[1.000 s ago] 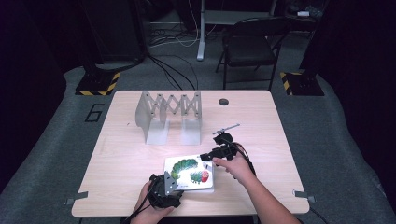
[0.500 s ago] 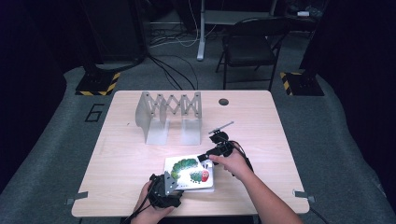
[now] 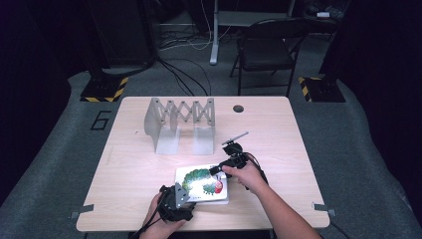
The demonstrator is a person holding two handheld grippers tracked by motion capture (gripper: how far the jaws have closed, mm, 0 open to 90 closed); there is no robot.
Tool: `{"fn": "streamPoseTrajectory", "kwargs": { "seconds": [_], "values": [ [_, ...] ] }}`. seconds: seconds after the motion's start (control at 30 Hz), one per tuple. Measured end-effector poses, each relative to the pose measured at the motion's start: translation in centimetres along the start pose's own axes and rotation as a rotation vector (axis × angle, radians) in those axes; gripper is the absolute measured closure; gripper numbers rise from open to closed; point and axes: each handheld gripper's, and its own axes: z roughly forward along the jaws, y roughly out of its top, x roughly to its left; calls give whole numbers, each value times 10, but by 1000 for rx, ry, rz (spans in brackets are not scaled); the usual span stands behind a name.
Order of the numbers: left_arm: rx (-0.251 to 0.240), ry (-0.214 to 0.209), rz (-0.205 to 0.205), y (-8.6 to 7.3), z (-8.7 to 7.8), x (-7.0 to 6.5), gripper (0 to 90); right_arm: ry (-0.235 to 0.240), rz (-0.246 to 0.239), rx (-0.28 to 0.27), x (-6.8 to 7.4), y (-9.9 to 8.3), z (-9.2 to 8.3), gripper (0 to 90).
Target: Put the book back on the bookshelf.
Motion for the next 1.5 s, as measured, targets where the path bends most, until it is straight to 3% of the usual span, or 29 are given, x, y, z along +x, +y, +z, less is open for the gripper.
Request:
{"fn": "streamPoseTrajectory", "kwargs": {
  "seconds": [0.23, 0.73, 0.9, 1.1, 1.17, 1.37, 1.5],
  "values": [
    [-1, -3, 2, 0, 0, 0, 165, 47, 5, 37, 0, 1, 3, 296],
    [7, 3, 10, 1, 0, 0, 162, 59, 22, 36, -4, 2, 2, 350],
    [17, 27, -28, 0, 0, 2, 133, 61, 25, 42, -4, 2, 3, 352],
    [31, 14, -81, -1, 2, 6, 101, 60, 26, 38, -4, 2, 3, 354],
    [40, 32, -89, -1, 1, 7, 89, 62, 25, 38, -4, 2, 2, 357],
    [47, 10, -139, -3, 3, 12, 76, 61, 31, 36, -2, 2, 2, 360],
    [65, -37, -166, -4, 3, 17, 83, 58, 23, 35, -2, 2, 2, 362]
  ]
}}
